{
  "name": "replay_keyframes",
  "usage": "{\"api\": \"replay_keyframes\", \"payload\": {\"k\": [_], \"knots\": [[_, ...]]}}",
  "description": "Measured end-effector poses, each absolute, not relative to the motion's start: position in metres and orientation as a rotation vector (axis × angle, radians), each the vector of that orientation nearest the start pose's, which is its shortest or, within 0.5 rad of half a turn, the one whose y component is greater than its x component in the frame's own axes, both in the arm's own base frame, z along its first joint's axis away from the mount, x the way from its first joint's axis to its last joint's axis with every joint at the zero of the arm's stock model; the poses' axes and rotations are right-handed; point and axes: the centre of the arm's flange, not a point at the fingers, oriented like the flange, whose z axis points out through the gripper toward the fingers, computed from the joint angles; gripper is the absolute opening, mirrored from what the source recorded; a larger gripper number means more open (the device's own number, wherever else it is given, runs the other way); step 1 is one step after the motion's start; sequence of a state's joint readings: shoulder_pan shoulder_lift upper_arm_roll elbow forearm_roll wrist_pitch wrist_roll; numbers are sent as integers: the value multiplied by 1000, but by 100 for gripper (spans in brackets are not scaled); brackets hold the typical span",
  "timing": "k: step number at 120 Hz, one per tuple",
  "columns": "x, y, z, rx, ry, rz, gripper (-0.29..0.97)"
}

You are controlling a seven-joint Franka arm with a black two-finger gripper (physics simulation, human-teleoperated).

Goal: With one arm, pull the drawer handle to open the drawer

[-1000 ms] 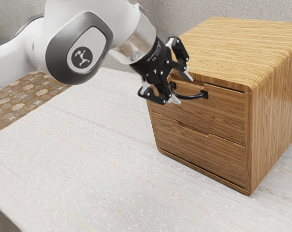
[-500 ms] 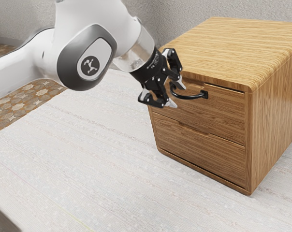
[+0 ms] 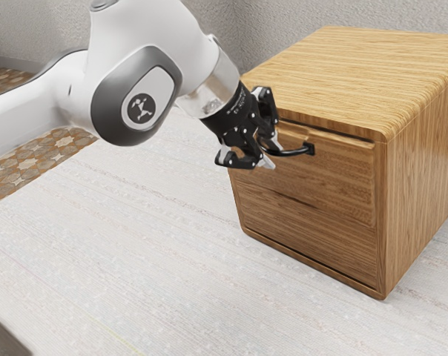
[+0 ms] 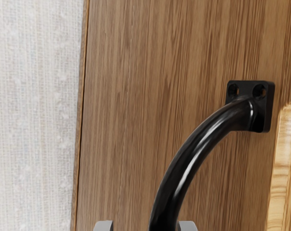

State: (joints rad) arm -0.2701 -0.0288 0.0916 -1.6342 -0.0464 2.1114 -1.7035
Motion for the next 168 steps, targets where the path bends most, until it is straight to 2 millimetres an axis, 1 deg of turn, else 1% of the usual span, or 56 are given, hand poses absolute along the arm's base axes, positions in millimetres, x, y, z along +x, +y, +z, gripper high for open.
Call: {"api": "replay_keyframes", "payload": {"k": [14, 44, 66, 88, 109, 124, 140, 155, 168], "knots": [[575, -105, 673, -2550, -2466, -471, 5], [566, -104, 666, -2547, -2452, -443, 1], [542, -100, 675, -2563, -2455, -442, 0], [529, -97, 667, -2563, -2446, -418, -1], [512, -89, 669, -2563, -2457, -419, -1], [505, -87, 667, -2563, -2457, -413, -1], [493, -85, 666, -2568, -2456, -407, -1], [475, -82, 666, -2578, -2453, -401, -1], [455, -78, 665, -2589, -2452, -400, -1]]}}
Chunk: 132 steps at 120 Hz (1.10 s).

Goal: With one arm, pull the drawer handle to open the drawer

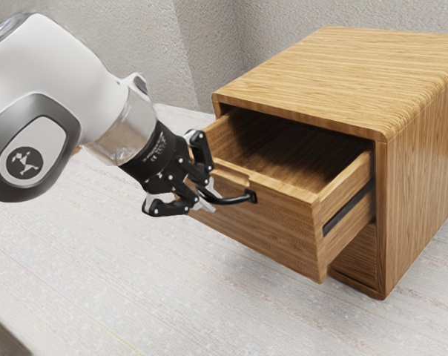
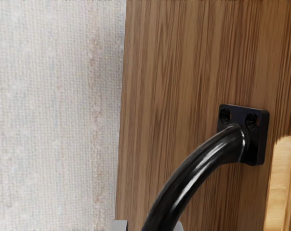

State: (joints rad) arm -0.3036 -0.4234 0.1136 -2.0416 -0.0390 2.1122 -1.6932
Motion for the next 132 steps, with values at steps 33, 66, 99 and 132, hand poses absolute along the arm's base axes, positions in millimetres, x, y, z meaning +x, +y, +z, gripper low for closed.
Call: {"api": "replay_keyframes", "payload": {"k": [33, 66, 99, 132], "knots": [[406, -69, 664, -2620, -2448, -418, -1], [335, -47, 714, -2539, -2463, -693, 29], [335, -23, 770, -2349, -2493, -652, 56], [431, 27, 826, -2159, -2607, -623, 63]]}}
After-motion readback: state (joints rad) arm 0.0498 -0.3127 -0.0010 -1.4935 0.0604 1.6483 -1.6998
